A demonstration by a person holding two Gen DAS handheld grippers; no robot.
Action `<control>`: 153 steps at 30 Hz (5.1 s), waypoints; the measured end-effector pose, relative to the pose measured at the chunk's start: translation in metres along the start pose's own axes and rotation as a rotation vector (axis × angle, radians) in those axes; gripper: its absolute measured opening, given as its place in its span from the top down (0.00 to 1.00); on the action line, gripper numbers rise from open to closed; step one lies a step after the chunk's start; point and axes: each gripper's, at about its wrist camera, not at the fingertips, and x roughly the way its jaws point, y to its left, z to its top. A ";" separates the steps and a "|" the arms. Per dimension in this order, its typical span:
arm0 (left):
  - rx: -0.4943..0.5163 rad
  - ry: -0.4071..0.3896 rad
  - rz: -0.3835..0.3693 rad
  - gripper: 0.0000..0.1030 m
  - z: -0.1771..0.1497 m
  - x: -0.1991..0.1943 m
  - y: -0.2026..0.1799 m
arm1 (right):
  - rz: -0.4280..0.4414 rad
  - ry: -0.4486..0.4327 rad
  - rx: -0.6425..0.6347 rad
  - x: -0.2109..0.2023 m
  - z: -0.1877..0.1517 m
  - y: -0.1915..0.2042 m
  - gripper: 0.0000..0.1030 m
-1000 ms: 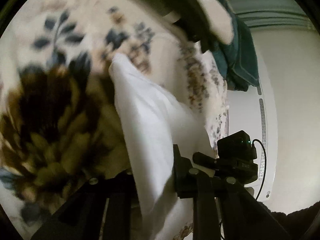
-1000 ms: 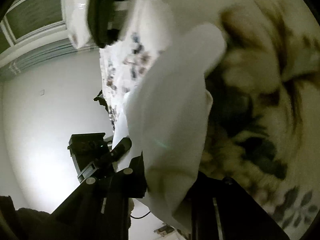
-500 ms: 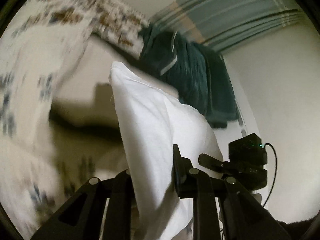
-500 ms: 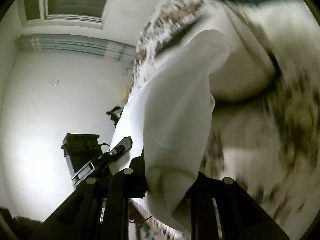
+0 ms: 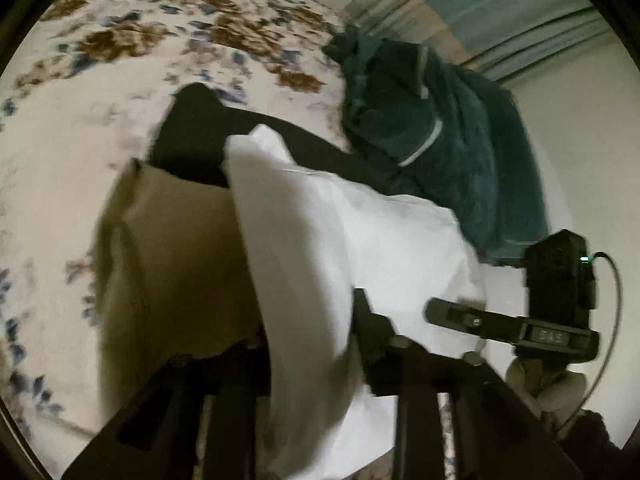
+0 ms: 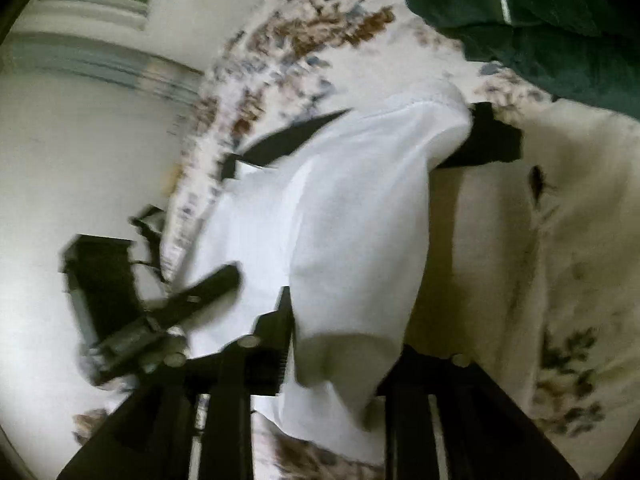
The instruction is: Fold small clothes
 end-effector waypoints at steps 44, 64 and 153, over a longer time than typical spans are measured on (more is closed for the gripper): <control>0.277 -0.441 0.561 0.00 -0.220 -0.296 -0.229 | -0.816 -0.586 -0.210 -0.309 -0.340 0.237 0.00; 0.265 -0.539 0.571 0.00 -0.313 -0.428 -0.305 | -0.722 -0.680 -0.303 -0.459 -0.497 0.330 0.00; 0.274 -0.585 0.559 0.00 -0.341 -0.458 -0.331 | -0.682 -0.719 -0.351 -0.496 -0.532 0.348 0.00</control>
